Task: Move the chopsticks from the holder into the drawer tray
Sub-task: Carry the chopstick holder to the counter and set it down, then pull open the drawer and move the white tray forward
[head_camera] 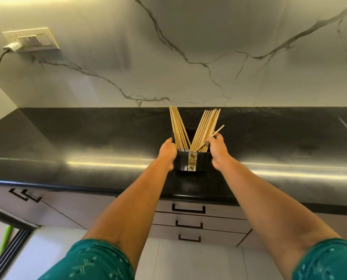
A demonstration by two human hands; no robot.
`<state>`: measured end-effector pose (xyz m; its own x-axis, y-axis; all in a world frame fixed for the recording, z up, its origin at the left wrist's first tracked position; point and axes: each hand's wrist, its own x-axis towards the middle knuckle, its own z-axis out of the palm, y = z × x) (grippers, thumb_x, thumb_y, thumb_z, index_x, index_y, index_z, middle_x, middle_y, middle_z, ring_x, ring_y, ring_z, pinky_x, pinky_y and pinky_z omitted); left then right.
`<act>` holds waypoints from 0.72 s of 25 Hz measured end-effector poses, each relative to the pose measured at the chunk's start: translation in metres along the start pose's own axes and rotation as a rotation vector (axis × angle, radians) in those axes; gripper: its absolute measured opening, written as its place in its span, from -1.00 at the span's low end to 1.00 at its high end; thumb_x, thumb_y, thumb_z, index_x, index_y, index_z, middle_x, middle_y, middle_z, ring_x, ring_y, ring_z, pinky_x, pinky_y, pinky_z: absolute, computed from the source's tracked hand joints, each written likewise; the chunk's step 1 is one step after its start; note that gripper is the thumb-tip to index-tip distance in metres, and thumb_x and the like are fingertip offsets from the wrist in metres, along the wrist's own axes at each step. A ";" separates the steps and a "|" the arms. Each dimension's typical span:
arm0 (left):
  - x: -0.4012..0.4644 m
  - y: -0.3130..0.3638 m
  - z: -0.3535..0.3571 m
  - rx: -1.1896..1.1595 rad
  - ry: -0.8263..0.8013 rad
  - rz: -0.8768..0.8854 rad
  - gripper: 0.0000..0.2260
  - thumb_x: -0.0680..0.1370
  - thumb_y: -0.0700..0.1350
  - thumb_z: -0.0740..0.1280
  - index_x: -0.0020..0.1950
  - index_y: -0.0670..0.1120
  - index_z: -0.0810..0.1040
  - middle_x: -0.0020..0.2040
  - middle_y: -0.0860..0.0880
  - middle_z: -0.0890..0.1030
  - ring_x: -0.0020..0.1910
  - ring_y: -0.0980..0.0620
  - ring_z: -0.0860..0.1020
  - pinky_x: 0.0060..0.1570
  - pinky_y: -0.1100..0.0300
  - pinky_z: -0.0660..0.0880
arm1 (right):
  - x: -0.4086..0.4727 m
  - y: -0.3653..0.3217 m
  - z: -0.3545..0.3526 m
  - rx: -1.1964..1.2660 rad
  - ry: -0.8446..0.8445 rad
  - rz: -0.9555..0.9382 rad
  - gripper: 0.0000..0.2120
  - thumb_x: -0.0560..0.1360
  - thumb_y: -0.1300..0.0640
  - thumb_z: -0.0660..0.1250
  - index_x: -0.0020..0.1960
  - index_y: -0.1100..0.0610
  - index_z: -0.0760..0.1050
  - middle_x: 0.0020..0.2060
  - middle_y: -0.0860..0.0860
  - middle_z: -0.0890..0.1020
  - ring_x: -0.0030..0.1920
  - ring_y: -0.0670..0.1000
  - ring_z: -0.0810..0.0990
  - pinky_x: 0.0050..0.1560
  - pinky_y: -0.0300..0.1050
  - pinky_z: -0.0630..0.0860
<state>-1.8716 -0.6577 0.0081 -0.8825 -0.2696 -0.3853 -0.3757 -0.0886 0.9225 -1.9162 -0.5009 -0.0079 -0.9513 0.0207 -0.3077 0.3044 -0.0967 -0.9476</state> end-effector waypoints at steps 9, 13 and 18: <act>-0.001 -0.016 0.003 0.208 0.137 0.044 -0.51 0.62 -0.10 0.15 0.53 -0.02 0.12 0.45 -0.09 0.33 0.40 -0.11 0.31 0.31 -0.06 0.31 | -0.006 0.027 -0.006 -0.066 0.130 -0.062 -0.44 0.54 -0.12 0.23 0.47 0.00 0.16 0.39 0.08 0.33 0.32 0.08 0.40 0.30 0.02 0.37; -0.042 -0.067 0.002 0.560 0.464 0.523 -0.61 0.55 0.03 0.25 0.32 -0.07 0.33 0.25 -0.06 0.39 0.24 0.01 0.33 0.16 0.11 0.38 | -0.052 0.057 -0.020 -0.423 0.393 -0.431 -0.61 0.51 -0.07 0.27 0.24 0.10 0.33 0.07 0.06 0.41 0.05 0.03 0.45 0.10 -0.02 0.48; -0.077 -0.144 -0.002 0.902 0.081 0.821 -0.92 0.54 0.01 0.20 -0.10 0.06 0.32 -0.15 0.09 0.37 -0.24 0.17 0.36 -0.25 0.29 0.45 | -0.114 0.139 -0.026 -0.884 0.033 -0.806 -0.94 0.51 0.14 0.23 -0.08 0.10 0.36 -0.18 0.00 0.41 -0.21 -0.05 0.38 -0.22 -0.22 0.44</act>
<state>-1.7484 -0.6262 -0.0952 -0.9418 0.0053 0.3362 0.1944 0.8243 0.5317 -1.7644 -0.4905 -0.1068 -0.8862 -0.2121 0.4120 -0.4381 0.6731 -0.5958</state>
